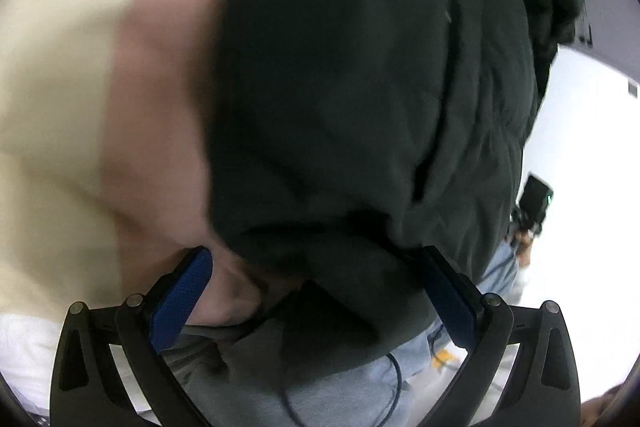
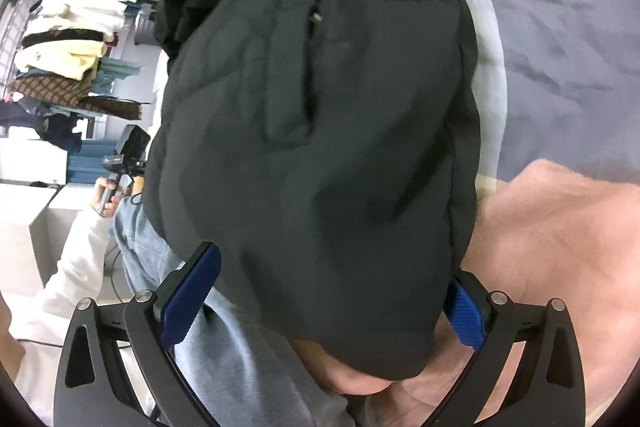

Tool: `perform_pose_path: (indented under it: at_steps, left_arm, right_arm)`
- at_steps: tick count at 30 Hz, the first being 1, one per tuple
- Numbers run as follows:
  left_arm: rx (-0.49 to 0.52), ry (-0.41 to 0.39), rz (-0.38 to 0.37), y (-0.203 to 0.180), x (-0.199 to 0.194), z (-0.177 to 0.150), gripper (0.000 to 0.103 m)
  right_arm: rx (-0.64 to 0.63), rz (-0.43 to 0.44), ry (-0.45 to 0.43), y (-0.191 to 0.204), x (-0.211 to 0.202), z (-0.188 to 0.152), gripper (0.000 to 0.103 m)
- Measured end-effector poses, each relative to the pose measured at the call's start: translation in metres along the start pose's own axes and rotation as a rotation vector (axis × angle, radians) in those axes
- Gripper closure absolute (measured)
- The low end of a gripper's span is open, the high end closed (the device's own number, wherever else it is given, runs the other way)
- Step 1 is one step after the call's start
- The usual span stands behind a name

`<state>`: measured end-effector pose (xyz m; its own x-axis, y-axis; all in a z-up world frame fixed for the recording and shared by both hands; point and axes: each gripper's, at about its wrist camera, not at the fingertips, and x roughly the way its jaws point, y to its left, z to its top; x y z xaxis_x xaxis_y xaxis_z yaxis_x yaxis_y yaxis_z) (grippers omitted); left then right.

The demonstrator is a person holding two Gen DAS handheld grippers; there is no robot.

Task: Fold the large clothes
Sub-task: 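Lift the hem with both tools and fold it toward the collar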

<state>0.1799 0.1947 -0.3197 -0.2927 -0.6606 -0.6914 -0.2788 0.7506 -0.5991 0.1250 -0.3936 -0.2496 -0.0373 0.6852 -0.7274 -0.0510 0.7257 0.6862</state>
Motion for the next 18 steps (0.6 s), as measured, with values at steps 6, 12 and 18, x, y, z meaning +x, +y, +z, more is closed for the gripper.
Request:
perform_pose_path:
  at_steps: [6, 12, 18]
  left_arm:
    - [0.033, 0.073, -0.005, -0.022, 0.014, 0.008, 0.002]
    - [0.101, 0.076, 0.033, -0.059, 0.032, 0.005, 0.01]
    - [0.059, -0.059, 0.006, -0.057, 0.007, -0.004, 0.052]
  right_arm:
    - [-0.01, 0.014, 0.073, -0.007, 0.009, 0.004, 0.001]
    - [-0.098, 0.032, 0.114, 0.016, 0.012, 0.009, 0.003]
    - [-0.175, -0.001, 0.077, 0.045, 0.008, 0.007, 0.045]
